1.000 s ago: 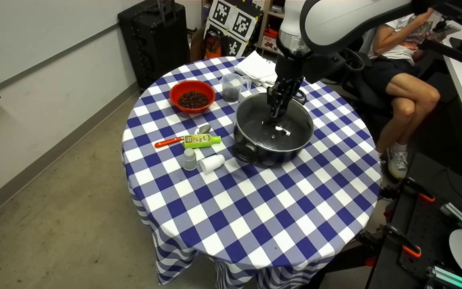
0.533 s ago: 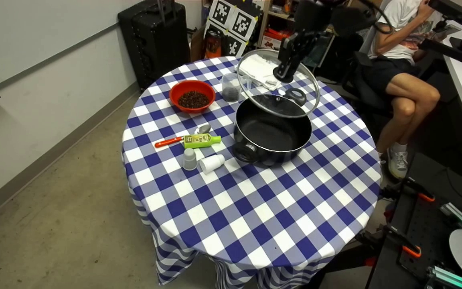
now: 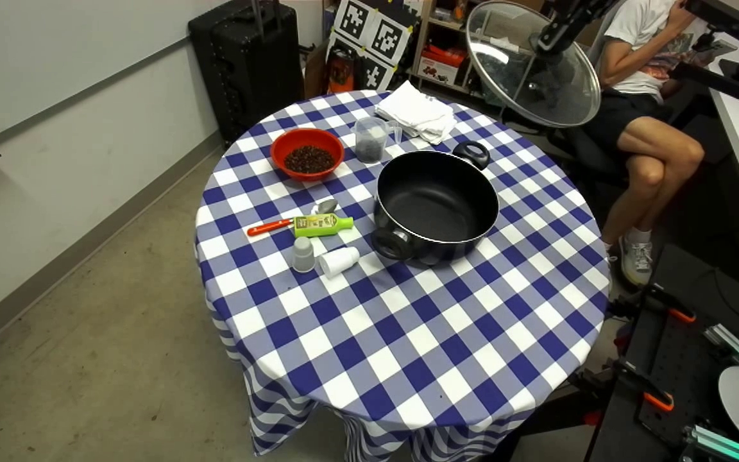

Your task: Remove the glass lid from the pot

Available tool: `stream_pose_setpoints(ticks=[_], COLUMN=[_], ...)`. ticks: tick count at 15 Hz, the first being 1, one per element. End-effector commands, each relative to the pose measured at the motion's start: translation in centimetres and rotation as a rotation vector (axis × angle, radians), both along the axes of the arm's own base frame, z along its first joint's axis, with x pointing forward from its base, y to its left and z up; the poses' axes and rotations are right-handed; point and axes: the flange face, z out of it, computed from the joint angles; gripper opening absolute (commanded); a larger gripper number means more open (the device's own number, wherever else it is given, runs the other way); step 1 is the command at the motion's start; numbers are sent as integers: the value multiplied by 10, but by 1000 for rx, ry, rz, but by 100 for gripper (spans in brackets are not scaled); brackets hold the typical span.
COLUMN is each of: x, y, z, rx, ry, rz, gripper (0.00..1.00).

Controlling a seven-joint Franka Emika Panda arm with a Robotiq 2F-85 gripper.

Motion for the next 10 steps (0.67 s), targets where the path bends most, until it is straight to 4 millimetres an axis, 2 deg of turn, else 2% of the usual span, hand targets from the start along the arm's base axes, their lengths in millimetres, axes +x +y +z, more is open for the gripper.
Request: stream_pose_setpoints(ticks=[1,3,10], x=[-46,-56,-89], y=[-23,-34,-65], z=[-6,-31,-150], rx=[47,60,118], ry=[-13,19,274], rz=[-60,-102,-282], gripper=[25,25,25])
